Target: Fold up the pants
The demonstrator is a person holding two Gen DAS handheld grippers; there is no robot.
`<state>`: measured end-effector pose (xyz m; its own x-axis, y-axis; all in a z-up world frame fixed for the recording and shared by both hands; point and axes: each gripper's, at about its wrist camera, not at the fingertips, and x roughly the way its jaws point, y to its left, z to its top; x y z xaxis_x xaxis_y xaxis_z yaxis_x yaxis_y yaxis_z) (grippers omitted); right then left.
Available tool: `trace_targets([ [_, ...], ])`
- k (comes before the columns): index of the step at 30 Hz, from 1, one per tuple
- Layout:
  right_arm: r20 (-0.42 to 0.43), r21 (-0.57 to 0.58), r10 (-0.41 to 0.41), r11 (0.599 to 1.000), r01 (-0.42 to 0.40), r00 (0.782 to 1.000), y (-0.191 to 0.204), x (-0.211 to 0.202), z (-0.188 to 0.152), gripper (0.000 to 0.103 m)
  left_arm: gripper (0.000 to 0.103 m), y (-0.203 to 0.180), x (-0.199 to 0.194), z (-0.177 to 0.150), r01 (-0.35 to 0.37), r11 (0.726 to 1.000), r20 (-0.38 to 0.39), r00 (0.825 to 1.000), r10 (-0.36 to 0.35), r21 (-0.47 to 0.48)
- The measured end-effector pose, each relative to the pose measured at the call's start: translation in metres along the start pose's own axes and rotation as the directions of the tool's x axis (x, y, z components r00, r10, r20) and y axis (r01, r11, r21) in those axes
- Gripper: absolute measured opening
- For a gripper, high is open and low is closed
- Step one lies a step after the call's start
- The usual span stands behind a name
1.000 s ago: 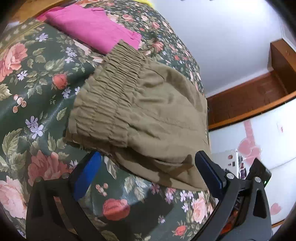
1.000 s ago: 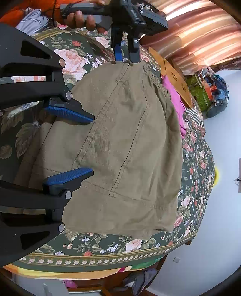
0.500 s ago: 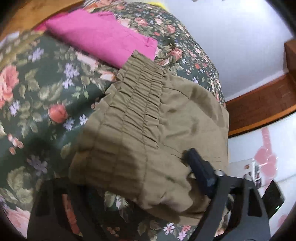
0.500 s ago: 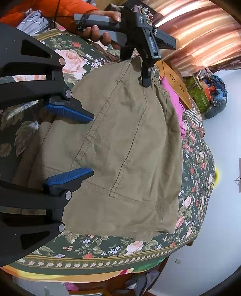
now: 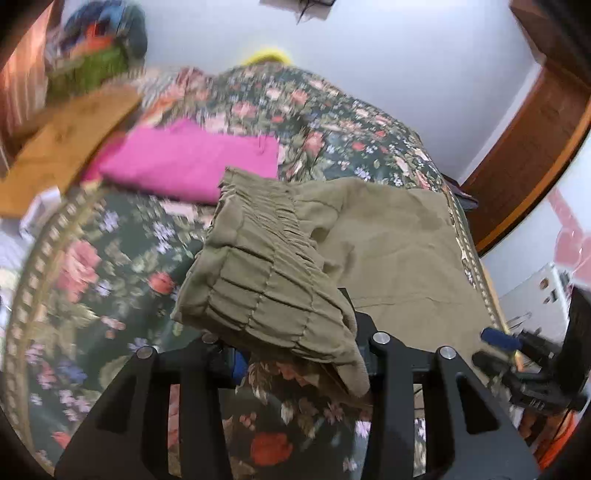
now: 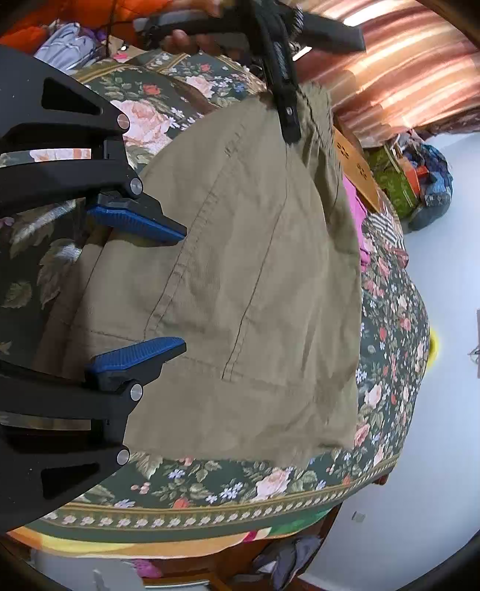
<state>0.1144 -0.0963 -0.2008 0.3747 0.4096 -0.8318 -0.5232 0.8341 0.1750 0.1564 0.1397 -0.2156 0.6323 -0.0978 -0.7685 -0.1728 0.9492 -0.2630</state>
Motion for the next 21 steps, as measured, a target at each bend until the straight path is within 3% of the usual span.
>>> trace_targets([
  [4, 0.029, 0.019, -0.010, 1.000, 0.009, 1.000, 0.003, -0.011, 0.006, 0.049, 0.040, -0.009, -0.022, -0.003, -0.049, 0.997, 0.052, 0.998, 0.046, 0.057],
  [11, 0.115, -0.005, 0.059, 0.998, -0.058, 0.992, 0.035, -0.013, 0.033, 0.050, 0.039, -0.018, -0.062, -0.014, -0.100, 0.990, 0.129, 0.988, 0.086, 0.100],
  [15, 0.084, -0.068, 0.063, 0.996, -0.058, 0.994, 0.057, 0.005, 0.040, 0.050, 0.038, -0.025, -0.080, -0.017, -0.100, 0.986, 0.160, 0.984, 0.078, 0.130],
  [21, -0.023, -0.093, 0.143, 0.985, -0.145, 0.989, 0.070, 0.031, 0.032, 0.050, 0.036, -0.037, -0.094, -0.012, -0.083, 0.983, 0.197, 0.979, 0.051, 0.161],
])
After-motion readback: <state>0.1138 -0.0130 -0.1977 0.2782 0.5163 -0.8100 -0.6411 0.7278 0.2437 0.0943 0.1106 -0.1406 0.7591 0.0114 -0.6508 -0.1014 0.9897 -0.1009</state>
